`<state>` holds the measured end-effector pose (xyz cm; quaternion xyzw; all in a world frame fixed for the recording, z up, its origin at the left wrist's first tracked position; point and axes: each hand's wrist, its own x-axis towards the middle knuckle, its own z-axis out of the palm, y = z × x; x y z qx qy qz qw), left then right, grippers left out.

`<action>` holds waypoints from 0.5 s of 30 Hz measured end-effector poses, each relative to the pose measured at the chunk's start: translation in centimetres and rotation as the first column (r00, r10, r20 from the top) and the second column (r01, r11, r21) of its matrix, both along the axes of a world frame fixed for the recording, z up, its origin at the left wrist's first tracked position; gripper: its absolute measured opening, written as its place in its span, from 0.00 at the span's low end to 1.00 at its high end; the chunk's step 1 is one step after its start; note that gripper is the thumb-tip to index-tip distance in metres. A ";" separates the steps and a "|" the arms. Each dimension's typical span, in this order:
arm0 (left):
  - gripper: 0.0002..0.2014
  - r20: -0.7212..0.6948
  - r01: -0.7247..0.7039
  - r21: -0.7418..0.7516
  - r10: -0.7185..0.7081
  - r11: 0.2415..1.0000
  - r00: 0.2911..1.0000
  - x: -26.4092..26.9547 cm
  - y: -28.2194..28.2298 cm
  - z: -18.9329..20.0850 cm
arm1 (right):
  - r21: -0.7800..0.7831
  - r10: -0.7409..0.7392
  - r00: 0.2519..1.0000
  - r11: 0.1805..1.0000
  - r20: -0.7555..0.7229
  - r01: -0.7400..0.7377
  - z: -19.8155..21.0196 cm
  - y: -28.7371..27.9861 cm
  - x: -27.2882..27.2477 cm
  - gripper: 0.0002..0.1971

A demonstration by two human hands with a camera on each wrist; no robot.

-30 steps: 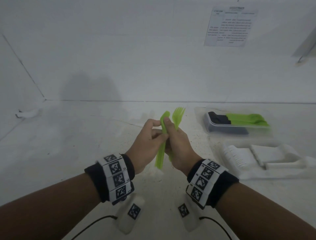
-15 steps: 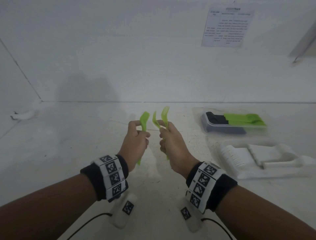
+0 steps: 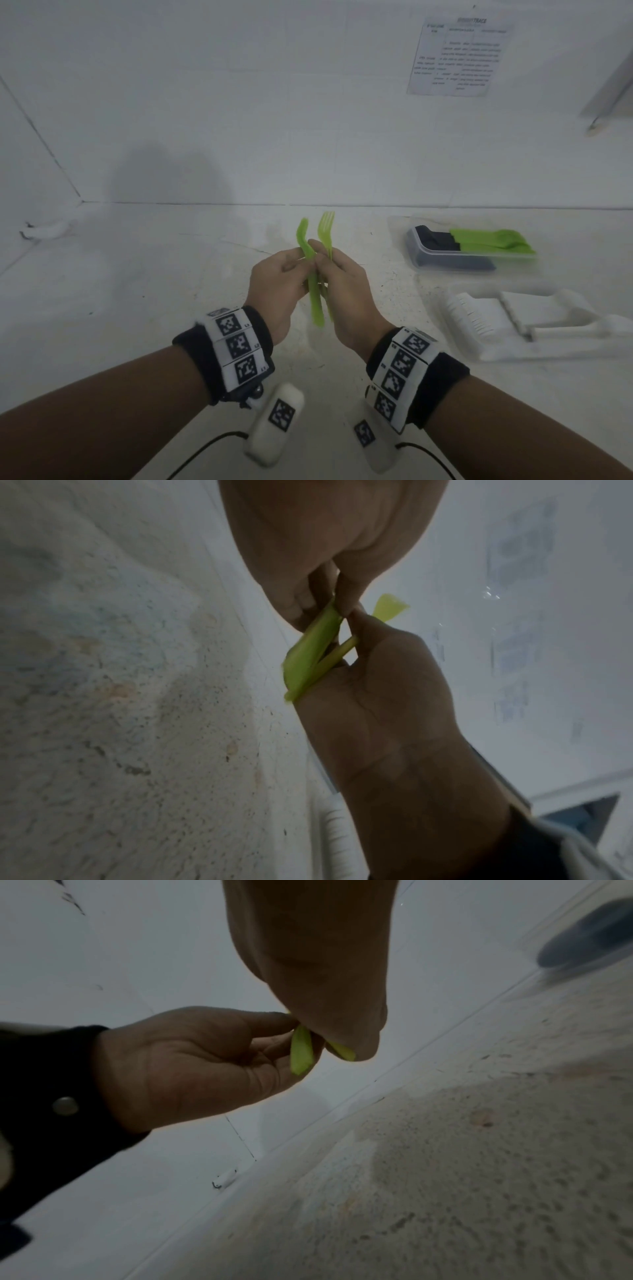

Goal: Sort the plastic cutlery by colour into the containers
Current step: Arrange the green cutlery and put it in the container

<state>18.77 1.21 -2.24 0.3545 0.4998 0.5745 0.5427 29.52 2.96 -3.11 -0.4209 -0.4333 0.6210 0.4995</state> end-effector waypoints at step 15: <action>0.09 -0.032 0.007 -0.050 -0.008 0.999 0.999 -2.5 0.5 0.4 | -0.187 0.009 0.996 0.982 0.093 0.008 0.6 0.4 -0.3 0.19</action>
